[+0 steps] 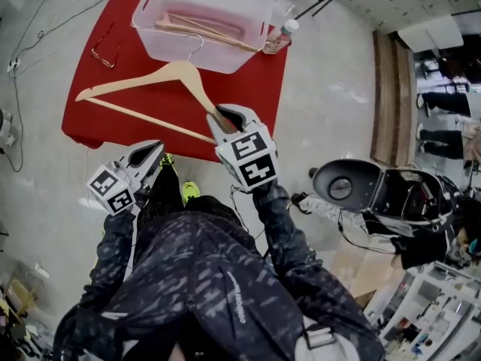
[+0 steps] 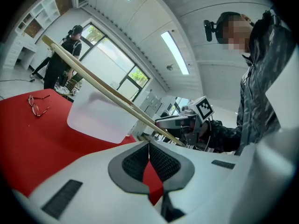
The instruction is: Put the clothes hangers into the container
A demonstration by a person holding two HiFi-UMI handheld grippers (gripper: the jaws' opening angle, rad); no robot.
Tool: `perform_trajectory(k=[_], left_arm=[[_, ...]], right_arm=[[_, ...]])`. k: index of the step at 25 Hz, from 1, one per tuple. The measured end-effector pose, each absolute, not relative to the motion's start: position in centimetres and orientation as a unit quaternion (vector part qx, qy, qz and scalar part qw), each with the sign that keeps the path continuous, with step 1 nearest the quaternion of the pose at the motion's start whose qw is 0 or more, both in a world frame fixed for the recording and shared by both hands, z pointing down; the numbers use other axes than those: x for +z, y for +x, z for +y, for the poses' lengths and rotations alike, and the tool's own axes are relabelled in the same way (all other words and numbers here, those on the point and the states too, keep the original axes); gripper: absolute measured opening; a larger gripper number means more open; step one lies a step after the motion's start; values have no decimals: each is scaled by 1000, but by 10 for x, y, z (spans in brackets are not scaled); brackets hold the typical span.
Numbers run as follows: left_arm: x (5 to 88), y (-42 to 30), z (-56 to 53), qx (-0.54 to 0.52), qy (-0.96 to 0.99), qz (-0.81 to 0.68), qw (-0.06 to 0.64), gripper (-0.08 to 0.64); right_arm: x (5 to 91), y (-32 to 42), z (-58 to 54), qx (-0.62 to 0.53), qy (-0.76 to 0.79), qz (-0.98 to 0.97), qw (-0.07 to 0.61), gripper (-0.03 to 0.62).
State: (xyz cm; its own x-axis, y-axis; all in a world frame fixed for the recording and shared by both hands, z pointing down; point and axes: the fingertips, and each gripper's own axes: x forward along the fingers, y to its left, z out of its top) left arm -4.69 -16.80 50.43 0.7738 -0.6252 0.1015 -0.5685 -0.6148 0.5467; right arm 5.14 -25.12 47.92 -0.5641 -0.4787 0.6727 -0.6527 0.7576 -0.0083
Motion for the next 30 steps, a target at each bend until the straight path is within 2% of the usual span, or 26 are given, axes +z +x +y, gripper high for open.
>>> perform_trajectory(k=[12, 25, 30], left_arm=[[419, -9, -85, -48, 904, -342, 251, 11], [385, 1, -121, -46, 913, -323, 246, 11], [396, 4, -118, -46, 915, -314, 248, 12]], right_arm=[[380, 101, -168, 121, 340, -883, 300, 86], [334, 151, -223, 137, 408, -858, 279, 86], [343, 165, -223, 139, 428, -847, 282, 86]])
